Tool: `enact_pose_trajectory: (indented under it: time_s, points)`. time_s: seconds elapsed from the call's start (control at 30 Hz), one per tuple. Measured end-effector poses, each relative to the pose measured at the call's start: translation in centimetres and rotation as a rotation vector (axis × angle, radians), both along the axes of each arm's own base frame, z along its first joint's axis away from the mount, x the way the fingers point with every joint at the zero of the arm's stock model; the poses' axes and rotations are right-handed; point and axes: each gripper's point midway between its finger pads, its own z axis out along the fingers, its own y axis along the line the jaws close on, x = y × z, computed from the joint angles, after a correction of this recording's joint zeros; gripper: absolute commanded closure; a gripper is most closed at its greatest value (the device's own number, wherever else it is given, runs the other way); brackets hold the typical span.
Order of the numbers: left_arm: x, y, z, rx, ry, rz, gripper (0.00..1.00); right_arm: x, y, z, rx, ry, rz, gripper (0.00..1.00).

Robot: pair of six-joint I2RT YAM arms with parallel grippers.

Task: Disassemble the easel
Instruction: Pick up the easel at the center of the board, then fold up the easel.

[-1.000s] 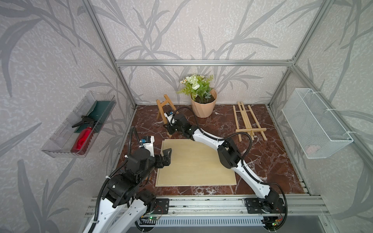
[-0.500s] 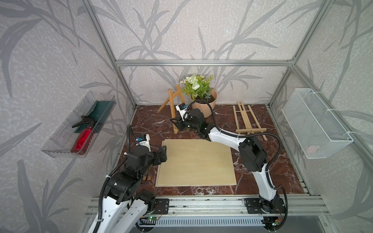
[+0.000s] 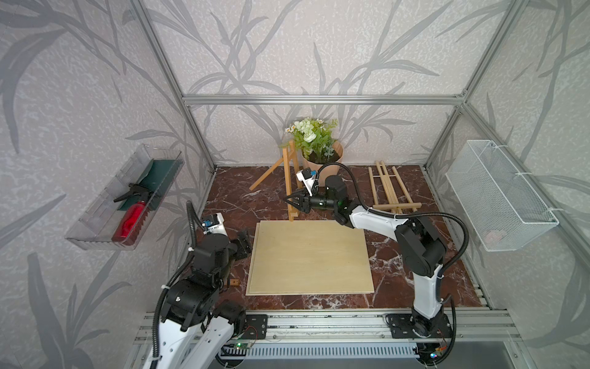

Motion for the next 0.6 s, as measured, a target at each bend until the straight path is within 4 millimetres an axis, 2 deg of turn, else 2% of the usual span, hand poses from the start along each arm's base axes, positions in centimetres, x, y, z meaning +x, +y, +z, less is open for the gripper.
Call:
enact_pose_trajectory:
  time_s: [0.1, 0.33, 0.43, 0.6]
  points:
    - [1.2, -0.4, 0.6, 0.011, 0.033, 0.003, 0.41, -1.3, -0.1, 0.4, 0.02, -0.005, 0.071, 1.0]
    - [4.3, -0.1, 5.2, 0.063, -0.013, 0.054, 0.6, -3.4, -0.8, 2.0, 0.062, -0.047, 0.176, 1.0]
    - [5.7, 0.4, 7.2, 0.094, -0.042, 0.096, 0.62, -4.1, -1.1, 2.8, 0.08, -0.071, 0.208, 1.0]
    - [7.6, 0.7, 8.4, 0.135, -0.054, 0.144, 0.67, -5.1, -1.5, 3.6, 0.103, -0.089, 0.254, 1.0]
